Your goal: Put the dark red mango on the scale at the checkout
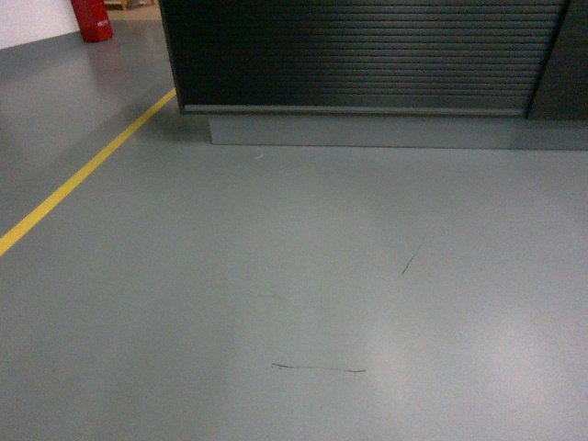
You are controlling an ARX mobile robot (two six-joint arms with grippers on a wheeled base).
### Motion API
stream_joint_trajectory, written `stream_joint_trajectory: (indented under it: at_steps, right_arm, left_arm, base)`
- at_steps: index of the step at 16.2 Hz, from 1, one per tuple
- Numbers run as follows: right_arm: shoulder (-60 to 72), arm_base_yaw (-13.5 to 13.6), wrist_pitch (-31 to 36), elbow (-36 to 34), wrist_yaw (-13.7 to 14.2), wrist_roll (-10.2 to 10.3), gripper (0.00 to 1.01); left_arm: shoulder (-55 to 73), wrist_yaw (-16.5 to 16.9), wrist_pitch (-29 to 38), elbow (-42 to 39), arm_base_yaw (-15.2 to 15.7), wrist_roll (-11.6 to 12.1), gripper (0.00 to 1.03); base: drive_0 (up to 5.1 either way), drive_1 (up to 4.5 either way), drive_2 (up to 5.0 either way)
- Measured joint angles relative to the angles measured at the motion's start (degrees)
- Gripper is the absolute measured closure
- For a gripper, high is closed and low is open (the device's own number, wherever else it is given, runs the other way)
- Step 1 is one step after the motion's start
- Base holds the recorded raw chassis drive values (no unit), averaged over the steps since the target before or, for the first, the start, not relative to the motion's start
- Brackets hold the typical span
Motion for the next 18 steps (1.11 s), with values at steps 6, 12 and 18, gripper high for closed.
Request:
stream_joint_trajectory:
  at_steps: [6,12,18]
  right_arm:
    - [0.0,0.0,0.24,0.0,0.0,0.0,0.03]
    - [0.0,0.0,0.07,0.0,0.0,0.0,0.03]
    - [0.0,0.0,-0.02,0.0,0.0,-0.02,0.03]
  left_arm:
    - [0.0,0.0,-0.11,0.0,0.0,0.02,0.05]
    - [0.0,0.0,-0.13,0.0,-0.02,0.0,0.05]
    - [0.0,0.07,-0.13,0.0,0.0,0.02,0.05]
  base:
    - [0.0,3.51,-3.6]
    - [0.0,4.22,-4.3]
    - [0.0,4.22,-4.3]
